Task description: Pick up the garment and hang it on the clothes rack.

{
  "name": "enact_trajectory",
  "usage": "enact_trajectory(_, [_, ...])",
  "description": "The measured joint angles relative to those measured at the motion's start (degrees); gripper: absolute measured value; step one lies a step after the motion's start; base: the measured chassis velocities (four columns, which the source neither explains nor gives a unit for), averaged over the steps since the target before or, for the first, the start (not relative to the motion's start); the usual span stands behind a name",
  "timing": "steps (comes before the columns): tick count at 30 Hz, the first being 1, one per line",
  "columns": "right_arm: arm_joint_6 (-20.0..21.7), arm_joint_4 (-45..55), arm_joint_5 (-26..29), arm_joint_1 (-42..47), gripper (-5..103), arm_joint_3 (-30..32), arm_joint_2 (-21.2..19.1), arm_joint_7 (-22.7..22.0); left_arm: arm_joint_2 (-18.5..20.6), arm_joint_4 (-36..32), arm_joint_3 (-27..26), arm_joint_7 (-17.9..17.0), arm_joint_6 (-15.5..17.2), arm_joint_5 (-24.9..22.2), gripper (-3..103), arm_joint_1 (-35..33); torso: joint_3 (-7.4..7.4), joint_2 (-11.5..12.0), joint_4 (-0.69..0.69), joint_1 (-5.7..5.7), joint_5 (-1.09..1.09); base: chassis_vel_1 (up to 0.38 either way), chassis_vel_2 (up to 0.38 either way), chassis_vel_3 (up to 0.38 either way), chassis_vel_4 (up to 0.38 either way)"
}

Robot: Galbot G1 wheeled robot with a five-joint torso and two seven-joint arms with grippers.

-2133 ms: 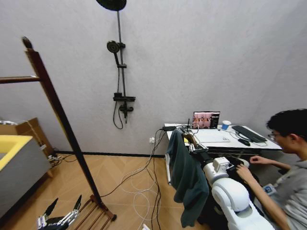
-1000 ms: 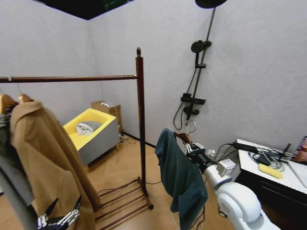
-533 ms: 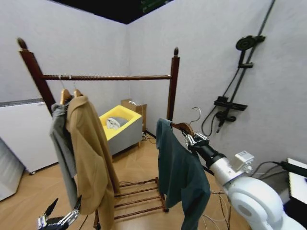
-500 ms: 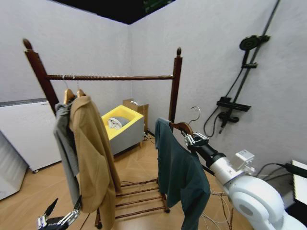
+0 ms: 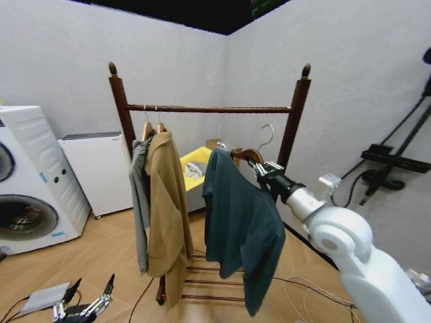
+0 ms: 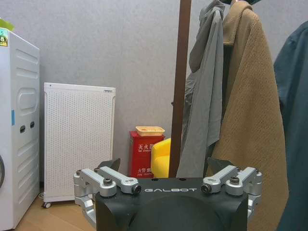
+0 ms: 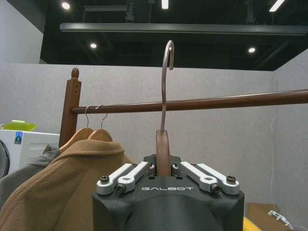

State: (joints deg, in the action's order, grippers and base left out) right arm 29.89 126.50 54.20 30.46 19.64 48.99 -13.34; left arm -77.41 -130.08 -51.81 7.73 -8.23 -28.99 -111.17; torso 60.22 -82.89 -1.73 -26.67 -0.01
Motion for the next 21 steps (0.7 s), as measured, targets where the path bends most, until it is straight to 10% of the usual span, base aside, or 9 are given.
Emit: enact_trajectory(21, [10.1, -21.7, 6.3, -38.9, 10, -29.3, 11.9, -15.2, 0.0, 0.0, 0.0, 0.0, 0.0, 0.0, 100, 0.0, 0.0, 0.0, -0.02, -0.01, 0.0, 0.0, 0.0, 0.0, 0.0])
